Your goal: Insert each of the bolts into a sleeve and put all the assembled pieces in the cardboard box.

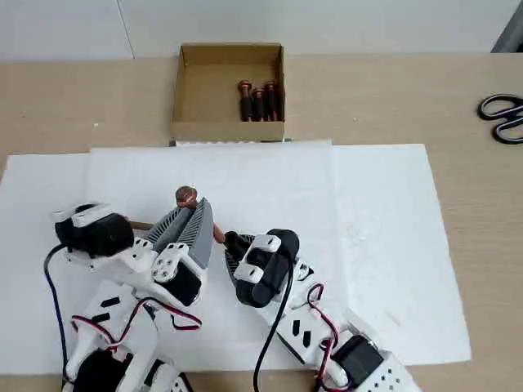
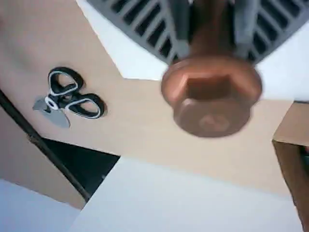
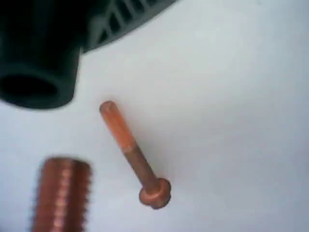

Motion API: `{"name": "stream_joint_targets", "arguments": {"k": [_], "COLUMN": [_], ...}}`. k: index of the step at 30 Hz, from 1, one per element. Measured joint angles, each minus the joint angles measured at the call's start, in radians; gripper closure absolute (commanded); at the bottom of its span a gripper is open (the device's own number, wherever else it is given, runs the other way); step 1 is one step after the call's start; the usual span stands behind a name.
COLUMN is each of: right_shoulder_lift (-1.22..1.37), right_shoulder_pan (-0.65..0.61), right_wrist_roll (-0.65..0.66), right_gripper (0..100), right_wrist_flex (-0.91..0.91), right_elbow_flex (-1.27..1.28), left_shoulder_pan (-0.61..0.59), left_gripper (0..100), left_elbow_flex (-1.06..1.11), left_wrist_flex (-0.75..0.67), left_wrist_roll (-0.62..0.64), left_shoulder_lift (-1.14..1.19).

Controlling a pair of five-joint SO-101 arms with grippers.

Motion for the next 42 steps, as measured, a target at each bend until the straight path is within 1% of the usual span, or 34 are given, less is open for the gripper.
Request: {"name": "stream_joint_targets", "arguments": {"k": [5, 15, 26, 33, 42], "right_shoulder_lift": [0.000, 0.000, 0.000, 0.000, 0.003], "right_shoulder_pan": [-0.003, -0.074, -0.074, -0.029, -0.028], "right_wrist_roll": [0.000, 0.000, 0.000, 0.000, 0.000], "right_gripper": [99.6, 99.6, 99.6, 99.6, 99.6], "right_wrist_flex": [-0.041, -0.057, -0.057, -0.057, -0.057], "right_elbow_flex": [0.000, 0.000, 0.000, 0.000, 0.000], "left_shoulder_pan": [0.000, 0.000, -0.002, 0.003, 0.008], "left_gripper": [99, 99, 99, 99, 99], "left_elbow_flex": [-0.002, -0.002, 0.032, 0.041, 0.072], "left_wrist_flex": [0.000, 0.000, 0.003, 0.003, 0.063], "left_wrist_roll": [0.003, 0.003, -0.037, -0.037, -0.037], "left_shoulder_lift": [0.000, 0.000, 0.000, 0.000, 0.002]}}
